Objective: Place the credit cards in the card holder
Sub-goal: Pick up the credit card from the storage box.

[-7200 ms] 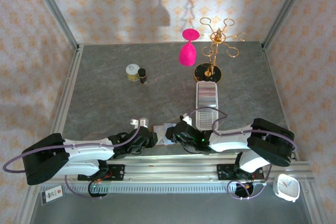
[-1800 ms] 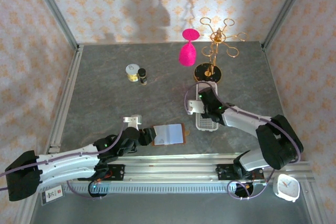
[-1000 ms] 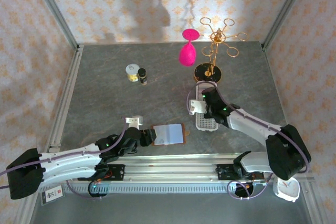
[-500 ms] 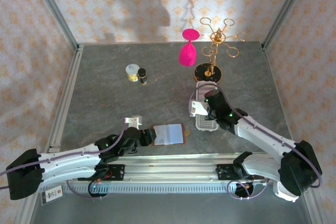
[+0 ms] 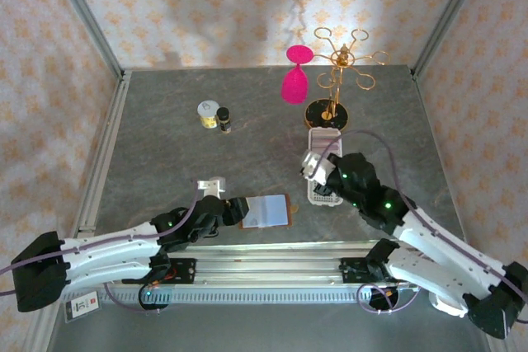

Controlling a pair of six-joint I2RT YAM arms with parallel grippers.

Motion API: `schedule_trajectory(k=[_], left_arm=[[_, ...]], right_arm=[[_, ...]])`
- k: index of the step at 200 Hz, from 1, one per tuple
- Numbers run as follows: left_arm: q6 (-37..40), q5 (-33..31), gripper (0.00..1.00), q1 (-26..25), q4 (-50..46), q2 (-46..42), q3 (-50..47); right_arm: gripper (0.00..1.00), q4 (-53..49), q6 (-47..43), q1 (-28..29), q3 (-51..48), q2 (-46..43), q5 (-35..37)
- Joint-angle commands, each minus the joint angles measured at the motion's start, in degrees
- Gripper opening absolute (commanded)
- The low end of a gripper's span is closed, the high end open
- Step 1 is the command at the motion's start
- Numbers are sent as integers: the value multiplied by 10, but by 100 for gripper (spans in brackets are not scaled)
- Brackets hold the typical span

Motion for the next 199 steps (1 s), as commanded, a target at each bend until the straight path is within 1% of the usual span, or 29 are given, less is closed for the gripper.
schedule_trajectory(k=[1, 10, 21, 43, 58, 80, 94, 118, 144, 157, 172, 199], left_arm=[[-10, -23, 56, 2, -38, 14, 27], [-10, -27, 56, 2, -41, 21, 32], [-10, -31, 57, 2, -40, 28, 37], [-9, -30, 57, 2, -40, 45, 49], [-7, -24, 57, 2, -36, 61, 54], [-5, -18, 57, 2, -42, 84, 61], [-2, -15, 57, 2, -47, 97, 64], [-2, -6, 57, 2, -57, 114, 69], [-10, 10, 57, 2, -55, 128, 62], [-10, 20, 57, 2, -54, 137, 62], [-10, 31, 57, 1, -52, 149, 66], [-9, 48, 56, 1, -41, 169, 68]], right_arm=[[0, 116, 230, 1, -35, -34, -19], [0, 138, 284, 1, -52, -45, -31], [0, 151, 356, 1, -65, -51, -28], [0, 147, 508, 1, -83, -44, -17], [0, 144, 600, 1, -97, -30, -35], [0, 160, 705, 2, -133, -6, -56], [0, 190, 747, 5, -159, 20, -76], [0, 224, 776, 21, -175, 81, -99], [0, 229, 792, 44, -163, 143, -85], [0, 203, 788, 45, -140, 176, -84], [0, 183, 761, 46, -113, 212, -101], [0, 199, 748, 58, -91, 274, -138]])
